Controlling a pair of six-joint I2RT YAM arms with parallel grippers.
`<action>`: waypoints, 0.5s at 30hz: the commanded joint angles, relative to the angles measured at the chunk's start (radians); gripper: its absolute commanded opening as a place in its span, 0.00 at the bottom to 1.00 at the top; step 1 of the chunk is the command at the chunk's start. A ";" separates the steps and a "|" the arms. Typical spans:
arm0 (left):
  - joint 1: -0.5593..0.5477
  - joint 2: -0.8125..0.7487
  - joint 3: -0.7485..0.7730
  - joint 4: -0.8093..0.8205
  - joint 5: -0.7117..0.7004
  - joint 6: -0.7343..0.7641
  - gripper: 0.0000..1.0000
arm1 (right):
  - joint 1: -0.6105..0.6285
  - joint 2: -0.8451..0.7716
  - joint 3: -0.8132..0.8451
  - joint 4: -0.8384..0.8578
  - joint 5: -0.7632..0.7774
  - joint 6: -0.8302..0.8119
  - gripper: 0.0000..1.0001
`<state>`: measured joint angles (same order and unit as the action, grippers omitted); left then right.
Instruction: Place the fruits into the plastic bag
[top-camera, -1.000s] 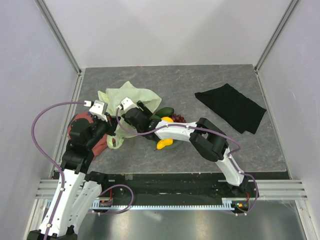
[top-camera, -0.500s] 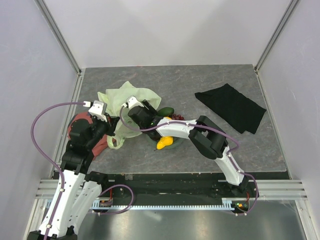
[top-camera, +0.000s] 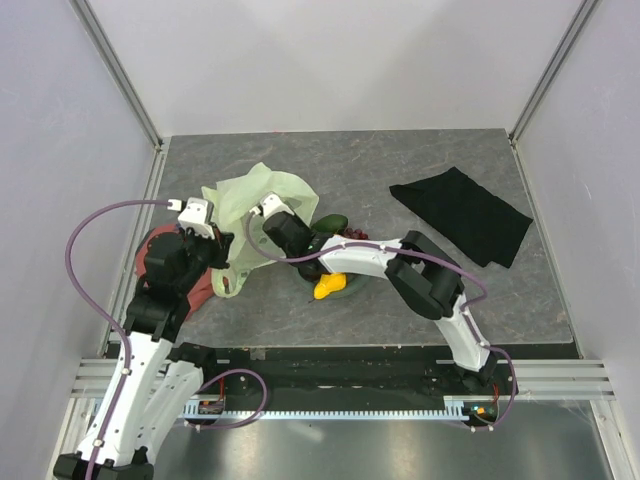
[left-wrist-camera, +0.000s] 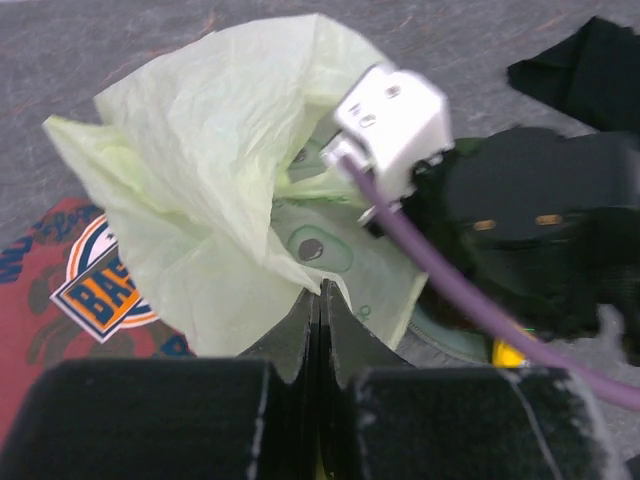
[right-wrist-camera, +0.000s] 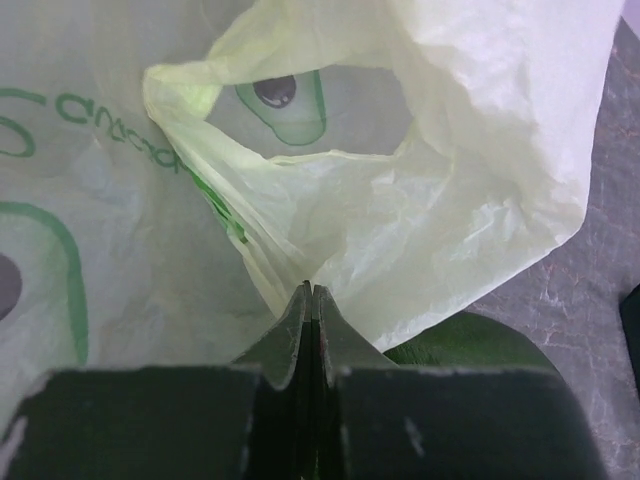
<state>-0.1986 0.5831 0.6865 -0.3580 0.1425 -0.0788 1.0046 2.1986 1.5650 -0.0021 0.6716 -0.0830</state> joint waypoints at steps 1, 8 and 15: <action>0.001 0.050 0.044 -0.030 -0.115 -0.018 0.02 | -0.020 -0.225 -0.067 0.050 -0.058 0.121 0.00; 0.053 0.142 0.067 -0.058 -0.138 -0.012 0.01 | -0.162 -0.537 -0.387 0.347 -0.361 0.428 0.00; 0.071 0.161 0.061 -0.047 -0.028 -0.003 0.01 | -0.277 -0.663 -0.571 0.467 -0.457 0.615 0.00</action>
<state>-0.1322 0.7406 0.7097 -0.4255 0.0387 -0.0784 0.7521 1.5593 1.0863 0.3458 0.3050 0.3733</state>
